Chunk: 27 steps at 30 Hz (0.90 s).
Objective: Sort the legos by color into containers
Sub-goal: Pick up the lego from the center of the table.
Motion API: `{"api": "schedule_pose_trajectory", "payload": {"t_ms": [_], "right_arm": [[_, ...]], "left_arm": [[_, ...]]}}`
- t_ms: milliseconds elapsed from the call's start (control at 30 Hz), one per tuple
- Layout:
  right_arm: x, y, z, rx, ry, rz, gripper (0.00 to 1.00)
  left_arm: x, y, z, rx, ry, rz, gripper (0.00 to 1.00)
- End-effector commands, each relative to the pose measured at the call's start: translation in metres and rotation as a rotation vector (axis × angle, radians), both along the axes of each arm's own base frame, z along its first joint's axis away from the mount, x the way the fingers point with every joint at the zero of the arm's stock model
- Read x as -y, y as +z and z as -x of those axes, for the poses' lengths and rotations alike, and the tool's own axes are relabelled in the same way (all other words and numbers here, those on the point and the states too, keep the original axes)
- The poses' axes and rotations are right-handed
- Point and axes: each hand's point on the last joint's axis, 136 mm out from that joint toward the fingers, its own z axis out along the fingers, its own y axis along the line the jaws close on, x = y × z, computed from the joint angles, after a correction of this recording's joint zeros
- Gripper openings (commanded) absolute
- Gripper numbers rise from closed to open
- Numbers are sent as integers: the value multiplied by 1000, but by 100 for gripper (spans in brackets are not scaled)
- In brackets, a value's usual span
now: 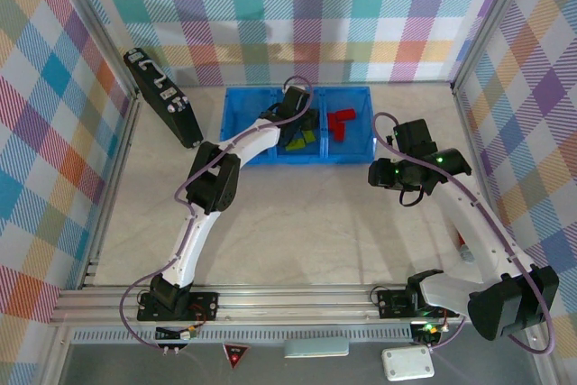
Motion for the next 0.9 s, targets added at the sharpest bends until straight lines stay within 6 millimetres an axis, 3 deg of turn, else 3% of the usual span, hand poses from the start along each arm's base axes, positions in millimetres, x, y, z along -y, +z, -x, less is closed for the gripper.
{"api": "schedule_pose_trajectory", "payload": {"t_ms": [0, 300, 633, 867], "right_arm": [[-3, 0, 0, 0, 13, -5, 50], [-4, 1, 1, 5, 14, -17, 51], [-7, -3, -5, 16, 15, -29, 69], [4, -9, -16, 56, -32, 32, 85]], "left_arm": [[2, 12, -15, 74, 23, 57, 77], [0, 38, -10, 115, 17, 76, 77], [-12, 100, 8, 184, 33, 112, 77], [-20, 137, 31, 208, 19, 81, 77]]}}
